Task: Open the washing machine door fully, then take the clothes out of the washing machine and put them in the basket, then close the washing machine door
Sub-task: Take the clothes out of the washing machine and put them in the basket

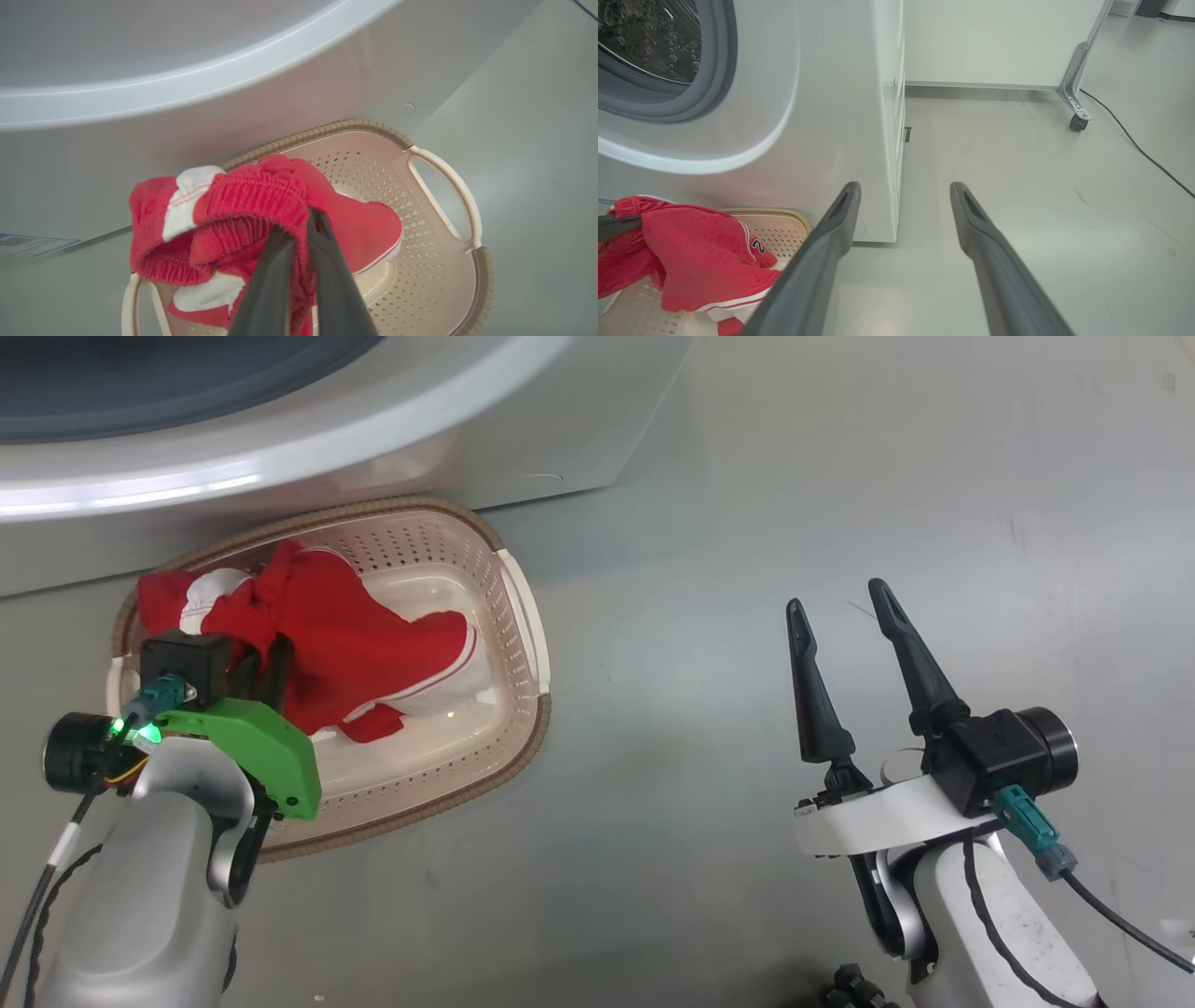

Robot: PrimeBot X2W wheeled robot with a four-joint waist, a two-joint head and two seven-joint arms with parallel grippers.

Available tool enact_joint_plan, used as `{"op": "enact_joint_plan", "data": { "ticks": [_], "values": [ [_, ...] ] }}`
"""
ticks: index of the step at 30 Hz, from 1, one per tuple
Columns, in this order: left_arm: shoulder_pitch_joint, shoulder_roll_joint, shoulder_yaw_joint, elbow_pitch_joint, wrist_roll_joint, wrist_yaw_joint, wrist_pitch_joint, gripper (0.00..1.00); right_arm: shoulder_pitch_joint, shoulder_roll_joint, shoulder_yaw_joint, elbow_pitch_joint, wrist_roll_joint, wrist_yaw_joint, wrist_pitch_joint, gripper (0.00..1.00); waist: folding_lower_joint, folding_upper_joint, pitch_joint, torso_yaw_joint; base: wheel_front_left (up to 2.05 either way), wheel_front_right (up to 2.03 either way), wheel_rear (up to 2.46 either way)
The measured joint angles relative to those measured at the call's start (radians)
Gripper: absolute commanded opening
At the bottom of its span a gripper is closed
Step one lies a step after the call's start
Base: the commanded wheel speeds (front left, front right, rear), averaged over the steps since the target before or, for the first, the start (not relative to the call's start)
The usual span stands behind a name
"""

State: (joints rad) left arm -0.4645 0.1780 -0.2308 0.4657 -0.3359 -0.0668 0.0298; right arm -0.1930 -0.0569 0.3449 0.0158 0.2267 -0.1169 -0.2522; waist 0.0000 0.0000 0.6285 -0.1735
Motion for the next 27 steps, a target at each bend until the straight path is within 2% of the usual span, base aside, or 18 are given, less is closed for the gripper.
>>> {"op": "enact_joint_plan", "data": {
  "ticks": [11,12,13,14,15,16,27],
  "values": [
    [-0.092,-0.011,0.011,0.187,-0.044,-0.017,0.041,0.00,-0.051,0.003,0.011,0.002,0.002,0.000,0.000,1.00,0.0000,0.0000,0.099,-0.066,0.00,0.00,0.00],
    [-0.095,-0.011,0.013,0.201,-0.045,-0.018,0.041,0.20,-0.053,0.003,0.012,0.005,0.002,0.000,0.000,1.00,0.0000,0.0000,0.103,-0.070,0.00,0.00,0.00],
    [-0.098,-0.012,0.016,0.211,-0.050,-0.018,0.040,0.44,-0.055,0.003,0.013,0.006,0.003,0.000,0.000,1.00,0.0000,0.0000,0.106,-0.072,0.00,0.00,0.00],
    [-0.102,-0.012,0.018,0.219,-0.051,-0.018,0.039,0.89,-0.057,0.003,0.013,0.008,0.003,0.000,0.000,1.00,0.0000,0.0000,0.108,-0.074,0.00,0.00,0.00],
    [-0.108,-0.012,0.018,0.225,-0.051,-0.018,0.031,0.89,-0.061,0.004,0.013,0.009,0.003,0.000,0.000,1.00,0.0000,0.0000,0.110,-0.074,0.00,0.00,0.00],
    [-0.114,-0.012,0.019,0.228,-0.051,-0.018,0.019,1.00,-0.065,0.004,0.013,0.010,0.003,0.000,0.000,1.00,0.0000,0.0000,0.110,-0.073,0.00,0.00,0.00],
    [-0.152,-0.029,0.000,0.274,-0.027,-0.031,-0.105,1.00,-0.073,0.005,-0.002,0.029,0.003,0.000,0.000,1.00,0.0001,0.0000,0.088,-0.039,0.00,0.00,0.00]
  ]
}}
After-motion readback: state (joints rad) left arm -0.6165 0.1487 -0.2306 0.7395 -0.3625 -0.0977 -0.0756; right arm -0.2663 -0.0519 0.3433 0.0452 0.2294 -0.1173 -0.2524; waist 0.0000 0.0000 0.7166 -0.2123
